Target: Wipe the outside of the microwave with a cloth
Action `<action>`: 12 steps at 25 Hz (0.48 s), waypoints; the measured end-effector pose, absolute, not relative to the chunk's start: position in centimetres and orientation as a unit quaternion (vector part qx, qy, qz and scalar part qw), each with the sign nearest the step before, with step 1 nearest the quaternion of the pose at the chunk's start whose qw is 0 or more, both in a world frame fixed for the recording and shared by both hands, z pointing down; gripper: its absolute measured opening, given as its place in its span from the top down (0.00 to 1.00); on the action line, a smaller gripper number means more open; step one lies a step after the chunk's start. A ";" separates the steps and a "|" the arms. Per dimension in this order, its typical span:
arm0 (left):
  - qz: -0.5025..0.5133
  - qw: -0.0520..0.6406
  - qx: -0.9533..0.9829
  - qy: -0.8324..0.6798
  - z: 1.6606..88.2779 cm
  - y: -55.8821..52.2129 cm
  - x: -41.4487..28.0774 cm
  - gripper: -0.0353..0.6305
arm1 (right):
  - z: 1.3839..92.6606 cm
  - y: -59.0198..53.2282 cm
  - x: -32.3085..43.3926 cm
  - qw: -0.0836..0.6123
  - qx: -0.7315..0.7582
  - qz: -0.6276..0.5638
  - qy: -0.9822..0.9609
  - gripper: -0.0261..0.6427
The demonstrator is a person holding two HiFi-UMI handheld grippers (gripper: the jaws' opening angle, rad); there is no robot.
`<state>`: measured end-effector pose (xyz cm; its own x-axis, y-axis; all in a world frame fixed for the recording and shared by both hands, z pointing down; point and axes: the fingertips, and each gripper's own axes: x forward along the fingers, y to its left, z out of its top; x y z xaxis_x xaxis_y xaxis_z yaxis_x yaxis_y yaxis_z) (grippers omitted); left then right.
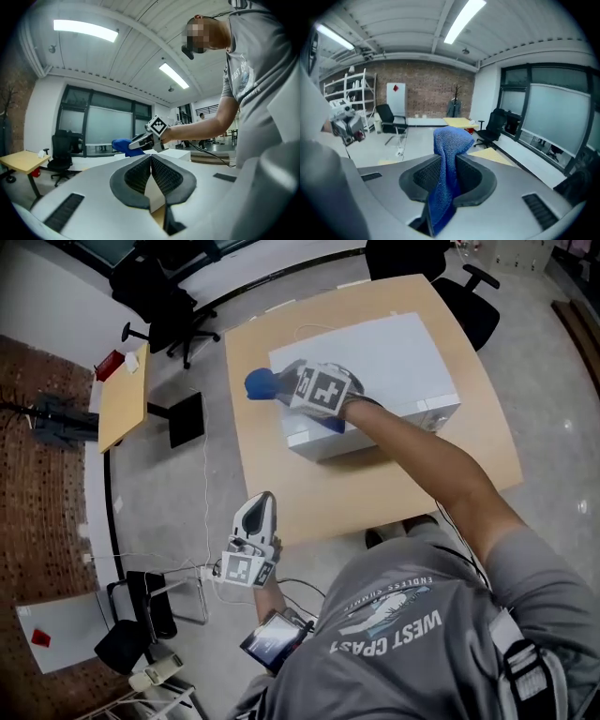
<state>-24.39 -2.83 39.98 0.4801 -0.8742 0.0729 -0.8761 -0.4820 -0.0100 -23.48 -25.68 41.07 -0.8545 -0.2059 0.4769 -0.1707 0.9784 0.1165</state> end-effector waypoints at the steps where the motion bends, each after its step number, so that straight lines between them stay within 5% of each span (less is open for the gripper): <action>1: 0.036 0.016 0.855 -0.518 40.1 -2.6 -24.9 0.91 | 42.8 -25.7 -24.8 0.285 0.083 -0.050 -0.954 0.83; 5: 0.039 0.021 0.840 -0.540 40.7 -2.3 -25.9 0.91 | 47.4 -26.7 -26.5 0.374 0.056 -0.106 -0.920 0.83; 12: 0.036 0.025 0.849 -0.527 41.3 -4.7 -24.9 0.91 | 48.2 -32.1 -17.7 0.386 0.123 -0.090 -0.910 0.83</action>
<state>-24.93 -4.71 41.35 0.4423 -0.8926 0.0877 -0.8962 -0.4437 0.0045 -17.65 -32.09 48.17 -0.6724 -0.2937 0.6794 -0.1542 0.9533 0.2595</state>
